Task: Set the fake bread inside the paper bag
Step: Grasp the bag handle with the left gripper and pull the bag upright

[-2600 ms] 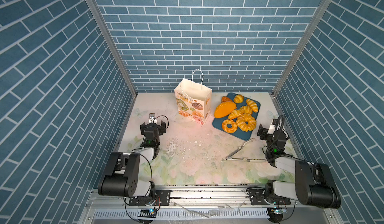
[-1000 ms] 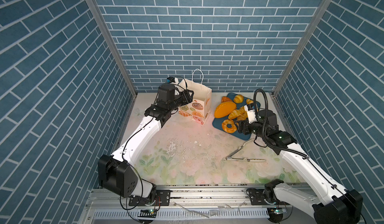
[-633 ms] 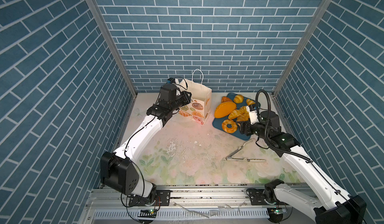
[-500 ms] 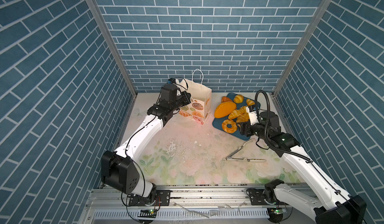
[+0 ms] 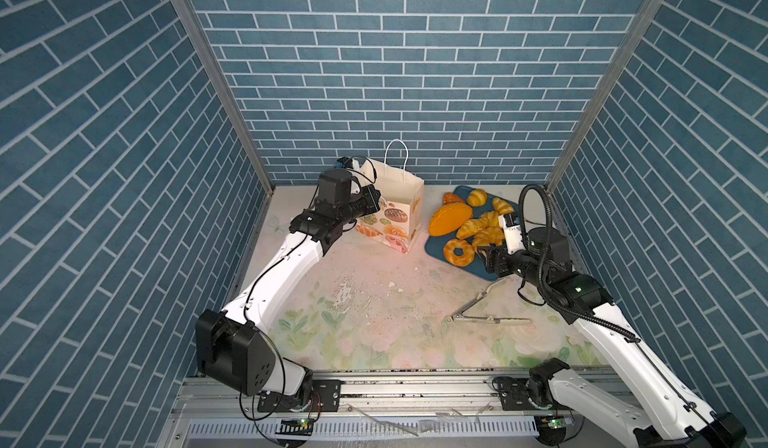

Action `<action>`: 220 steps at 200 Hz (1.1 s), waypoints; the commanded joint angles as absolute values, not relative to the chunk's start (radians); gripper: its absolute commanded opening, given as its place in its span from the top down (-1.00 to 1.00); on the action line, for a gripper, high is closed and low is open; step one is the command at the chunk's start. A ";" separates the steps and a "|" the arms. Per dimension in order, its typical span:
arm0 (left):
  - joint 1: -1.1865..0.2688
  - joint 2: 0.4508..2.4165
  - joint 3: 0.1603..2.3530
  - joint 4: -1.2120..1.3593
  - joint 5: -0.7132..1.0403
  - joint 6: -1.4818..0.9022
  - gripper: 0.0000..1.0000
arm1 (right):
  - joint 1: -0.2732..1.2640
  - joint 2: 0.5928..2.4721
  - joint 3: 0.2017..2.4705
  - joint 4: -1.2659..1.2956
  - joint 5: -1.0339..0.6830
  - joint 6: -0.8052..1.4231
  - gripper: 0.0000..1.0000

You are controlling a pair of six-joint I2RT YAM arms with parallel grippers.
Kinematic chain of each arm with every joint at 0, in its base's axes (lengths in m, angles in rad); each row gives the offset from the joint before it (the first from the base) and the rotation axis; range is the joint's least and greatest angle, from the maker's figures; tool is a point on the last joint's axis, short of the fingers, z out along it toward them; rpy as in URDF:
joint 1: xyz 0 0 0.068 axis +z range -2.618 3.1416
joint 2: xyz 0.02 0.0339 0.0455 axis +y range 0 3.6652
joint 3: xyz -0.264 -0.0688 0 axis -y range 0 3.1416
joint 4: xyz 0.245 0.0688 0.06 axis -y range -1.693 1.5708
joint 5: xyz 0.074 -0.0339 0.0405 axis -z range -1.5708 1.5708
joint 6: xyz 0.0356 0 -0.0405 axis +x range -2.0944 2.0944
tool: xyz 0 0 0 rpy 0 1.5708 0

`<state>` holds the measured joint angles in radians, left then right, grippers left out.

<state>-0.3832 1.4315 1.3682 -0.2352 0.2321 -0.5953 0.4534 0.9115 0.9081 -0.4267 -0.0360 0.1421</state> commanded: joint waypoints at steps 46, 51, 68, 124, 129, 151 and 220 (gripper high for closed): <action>-0.375 1.326 1.331 -0.277 0.335 -0.498 1.00 | 0.478 0.936 0.946 -0.409 -0.030 0.181 -0.54; -0.375 1.321 1.328 -0.280 0.346 -0.493 1.00 | 0.480 0.938 0.948 -0.406 -0.030 0.183 -0.54; -0.375 1.310 1.316 -0.290 0.389 -0.477 1.00 | 0.489 0.949 0.953 -0.400 -0.025 0.183 -0.54; -0.375 1.277 1.279 -0.271 0.534 -0.411 1.00 | 0.505 0.990 0.958 -0.370 -0.015 0.184 -0.54; -0.375 1.275 1.276 -0.266 0.544 -0.413 1.00 | 0.506 0.994 0.960 -0.367 -0.013 0.185 -0.54; -0.378 1.284 1.270 -0.245 0.586 -0.415 1.00 | 0.514 1.015 0.966 -0.356 -0.008 0.186 -0.54; -0.441 1.361 1.342 -0.189 0.653 -0.409 1.00 | 0.532 1.005 0.970 -0.345 0.048 0.176 -0.54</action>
<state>-0.4137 1.3350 1.2957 -0.2298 0.6067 -0.4286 0.5240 1.0222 0.9398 -0.3656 0.0074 0.1604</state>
